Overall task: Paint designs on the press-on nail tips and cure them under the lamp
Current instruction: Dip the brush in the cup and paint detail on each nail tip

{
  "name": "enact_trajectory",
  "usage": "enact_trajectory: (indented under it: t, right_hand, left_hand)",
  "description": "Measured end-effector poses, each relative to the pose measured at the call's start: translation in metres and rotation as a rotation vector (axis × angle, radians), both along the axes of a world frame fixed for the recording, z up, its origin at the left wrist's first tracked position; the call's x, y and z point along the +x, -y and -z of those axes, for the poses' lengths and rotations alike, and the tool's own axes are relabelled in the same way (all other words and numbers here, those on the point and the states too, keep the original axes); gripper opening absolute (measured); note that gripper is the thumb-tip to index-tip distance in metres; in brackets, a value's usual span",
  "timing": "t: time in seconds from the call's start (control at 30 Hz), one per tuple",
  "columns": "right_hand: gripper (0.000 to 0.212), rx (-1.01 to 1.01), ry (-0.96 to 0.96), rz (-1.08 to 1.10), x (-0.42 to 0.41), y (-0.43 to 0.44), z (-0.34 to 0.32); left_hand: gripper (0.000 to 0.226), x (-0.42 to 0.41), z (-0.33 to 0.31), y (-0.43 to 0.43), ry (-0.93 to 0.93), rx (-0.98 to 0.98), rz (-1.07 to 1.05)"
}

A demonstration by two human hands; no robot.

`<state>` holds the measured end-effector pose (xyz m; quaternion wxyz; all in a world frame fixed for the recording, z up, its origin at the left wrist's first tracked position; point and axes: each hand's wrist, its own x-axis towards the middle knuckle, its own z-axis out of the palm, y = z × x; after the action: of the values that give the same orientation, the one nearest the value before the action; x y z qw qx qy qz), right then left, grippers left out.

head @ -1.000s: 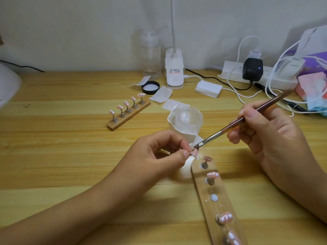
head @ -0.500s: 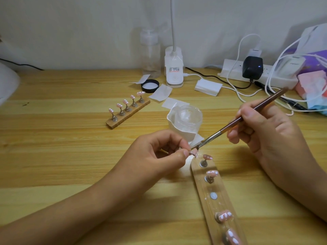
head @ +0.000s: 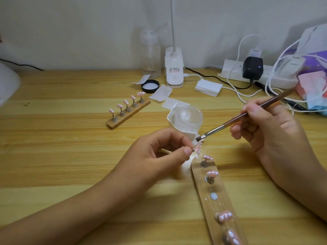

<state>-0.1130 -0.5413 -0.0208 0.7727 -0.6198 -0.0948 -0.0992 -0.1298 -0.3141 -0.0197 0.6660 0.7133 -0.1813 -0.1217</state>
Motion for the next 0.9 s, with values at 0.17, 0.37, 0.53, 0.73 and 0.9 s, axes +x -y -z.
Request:
enact_trajectory:
  t: [0.17,0.37,0.53,0.73,0.9]
  right_hand:
    - [0.03,0.137,-0.002,-0.021,0.0004,-0.0001,-0.0038]
    - [0.027,0.13,-0.031,-0.037,0.0006,-0.0027,-0.0045]
    - [0.029,0.081,-0.014,-0.075,-0.0016,-0.0035,-0.0044]
    - [0.027,0.026,-0.008,-0.07,-0.0003,-0.0024,-0.0011]
    - [0.025,0.004,-0.006,-0.007,0.0019,-0.0012,0.0004]
  left_hand:
    - [0.011,-0.0002,-0.0003,0.0007,-0.025,-0.001,-0.039]
    - [0.01,-0.0002,0.001,0.0008,-0.056,0.002,-0.051]
    - [0.008,-0.0004,0.0005,0.0013,-0.054,0.012,-0.068]
    - [0.006,-0.0003,-0.0014,0.0024,-0.067,-0.022,-0.048]
    - [0.005,-0.0003,-0.0001,0.001,-0.082,-0.035,-0.061]
